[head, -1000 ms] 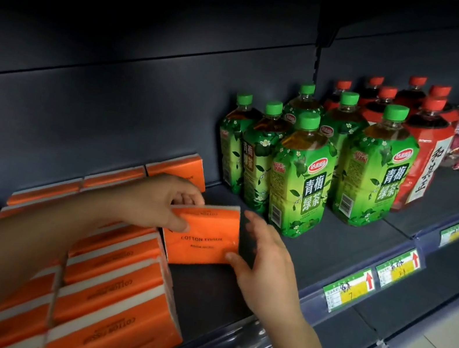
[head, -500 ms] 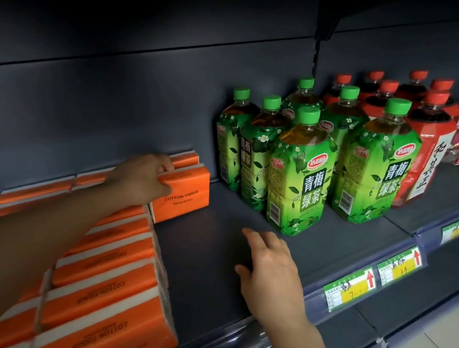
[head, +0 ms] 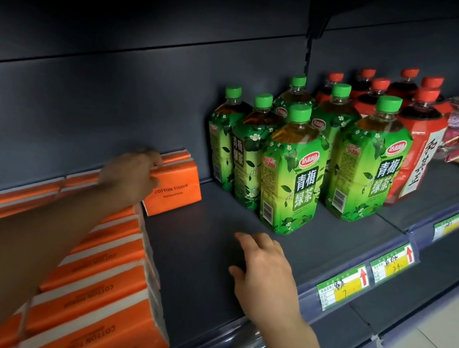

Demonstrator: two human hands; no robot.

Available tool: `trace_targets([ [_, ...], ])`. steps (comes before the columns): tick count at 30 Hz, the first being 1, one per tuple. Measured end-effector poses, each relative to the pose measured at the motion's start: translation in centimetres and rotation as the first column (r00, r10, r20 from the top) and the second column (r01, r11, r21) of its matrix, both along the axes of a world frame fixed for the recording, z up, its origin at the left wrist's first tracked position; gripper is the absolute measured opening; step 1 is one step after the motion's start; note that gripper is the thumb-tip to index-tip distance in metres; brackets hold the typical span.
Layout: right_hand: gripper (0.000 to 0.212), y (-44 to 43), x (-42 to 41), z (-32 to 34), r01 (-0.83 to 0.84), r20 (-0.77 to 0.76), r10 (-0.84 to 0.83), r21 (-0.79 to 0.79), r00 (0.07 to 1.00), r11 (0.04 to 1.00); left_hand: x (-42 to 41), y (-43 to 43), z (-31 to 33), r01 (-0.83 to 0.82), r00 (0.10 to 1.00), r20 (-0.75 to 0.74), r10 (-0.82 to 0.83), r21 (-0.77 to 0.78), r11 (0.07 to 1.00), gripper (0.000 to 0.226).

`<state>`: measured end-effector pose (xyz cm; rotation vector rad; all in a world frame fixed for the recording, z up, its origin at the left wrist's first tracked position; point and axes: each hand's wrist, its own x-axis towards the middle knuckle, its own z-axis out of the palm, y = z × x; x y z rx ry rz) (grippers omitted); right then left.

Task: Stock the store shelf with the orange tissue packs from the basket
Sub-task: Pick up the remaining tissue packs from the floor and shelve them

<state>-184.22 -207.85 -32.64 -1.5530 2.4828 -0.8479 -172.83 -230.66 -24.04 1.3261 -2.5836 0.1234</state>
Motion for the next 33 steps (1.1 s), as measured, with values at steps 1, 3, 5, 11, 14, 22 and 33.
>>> trace_targets([
  [1, 0.058, 0.0, 0.0, -0.1, -0.001, -0.003, 0.001, 0.001, 1.0, 1.0, 0.0, 0.1, -0.1, 0.004, 1.0, 0.012, -0.004, -0.021, 1.0, 0.038],
  [3, 0.057, 0.0, -0.1, -0.2, -0.003, -0.003, 0.003, 0.0, 1.0, 1.0, 0.1, 0.3, -0.2, 0.016, 0.999, 0.032, -0.014, -0.053, 0.998, 0.041],
  [5, 0.056, 0.0, -0.1, -0.3, -0.005, -0.011, 0.005, -0.004, 1.0, 1.0, 0.1, 0.5, -0.1, 0.023, 0.999, 0.043, -0.02, -0.063, 0.998, 0.044],
  [11, 0.05, -0.1, -0.1, -0.6, -0.011, -0.025, 0.011, -0.007, 1.0, 1.0, 0.2, 1.4, 0.9, 0.053, 0.997, 0.052, -0.051, -0.049, 0.997, 0.051],
  [14, 0.05, 0.1, 0.0, -0.6, -0.012, -0.022, 0.012, -0.007, 1.0, 1.0, -0.1, 2.8, 1.6, 0.098, 0.995, 0.036, -0.097, -0.022, 0.995, 0.047],
  [22, 0.049, 3.6, -0.9, 1.4, -0.002, -0.067, 0.009, 0.104, 0.998, 0.995, -1.5, 9.5, 2.7, 0.276, 0.959, 0.05, -0.278, 0.038, 0.96, 0.037],
  [33, 0.044, 18.4, -0.7, -1.9, 0.242, 0.022, -0.244, 0.062, 0.97, 0.968, -3.6, 25.8, -1.2, 0.559, 0.817, 0.043, -0.575, 0.185, 0.808, 0.034],
])
